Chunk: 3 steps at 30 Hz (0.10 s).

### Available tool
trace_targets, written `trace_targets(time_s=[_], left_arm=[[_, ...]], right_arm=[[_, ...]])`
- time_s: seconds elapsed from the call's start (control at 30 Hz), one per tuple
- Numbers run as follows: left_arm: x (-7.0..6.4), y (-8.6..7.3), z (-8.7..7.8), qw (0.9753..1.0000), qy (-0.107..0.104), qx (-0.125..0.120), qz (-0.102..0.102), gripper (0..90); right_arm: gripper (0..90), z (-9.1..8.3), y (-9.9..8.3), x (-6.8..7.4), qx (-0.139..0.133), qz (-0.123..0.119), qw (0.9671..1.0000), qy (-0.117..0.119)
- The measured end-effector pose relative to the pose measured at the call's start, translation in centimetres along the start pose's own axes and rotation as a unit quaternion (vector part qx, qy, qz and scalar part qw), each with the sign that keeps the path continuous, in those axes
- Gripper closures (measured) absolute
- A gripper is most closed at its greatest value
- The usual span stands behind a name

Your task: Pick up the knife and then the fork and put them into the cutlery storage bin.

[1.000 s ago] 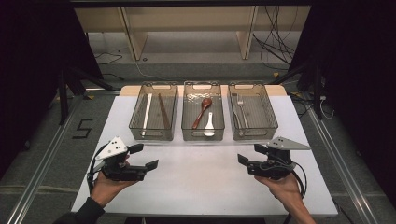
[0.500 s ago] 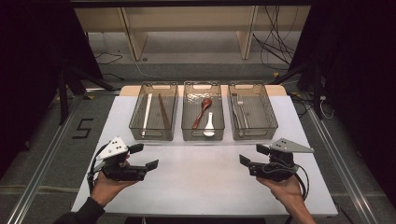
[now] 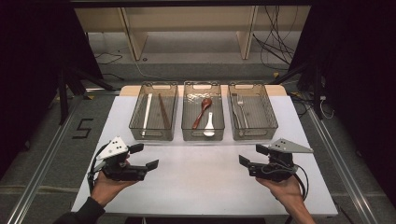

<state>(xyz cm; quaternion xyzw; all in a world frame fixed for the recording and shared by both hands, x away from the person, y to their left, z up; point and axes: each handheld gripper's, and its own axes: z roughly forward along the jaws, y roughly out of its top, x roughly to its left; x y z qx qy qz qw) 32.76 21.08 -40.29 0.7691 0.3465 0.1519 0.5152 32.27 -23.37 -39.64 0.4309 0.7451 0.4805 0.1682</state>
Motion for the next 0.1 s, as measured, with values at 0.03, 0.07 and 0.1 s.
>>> trace_targets(time_s=[0.03,0.07,0.1], left_arm=[[0.01,0.01,0.00,1.0000,-0.001,0.000,0.000,15.4],[0.00,0.02,0.01,1.0000,0.000,0.001,0.001,15.4],[0.02,0.02,0.00,1.0000,-0.001,0.002,0.002,15.4]], right_arm=[[22.4,0.00,0.00,-0.01,0.000,0.000,1.0000,0.000],[22.5,-0.01,0.00,-0.02,-0.001,0.000,1.0000,0.000],[22.5,-0.01,-0.01,-0.02,0.000,0.000,1.0000,-0.001]])
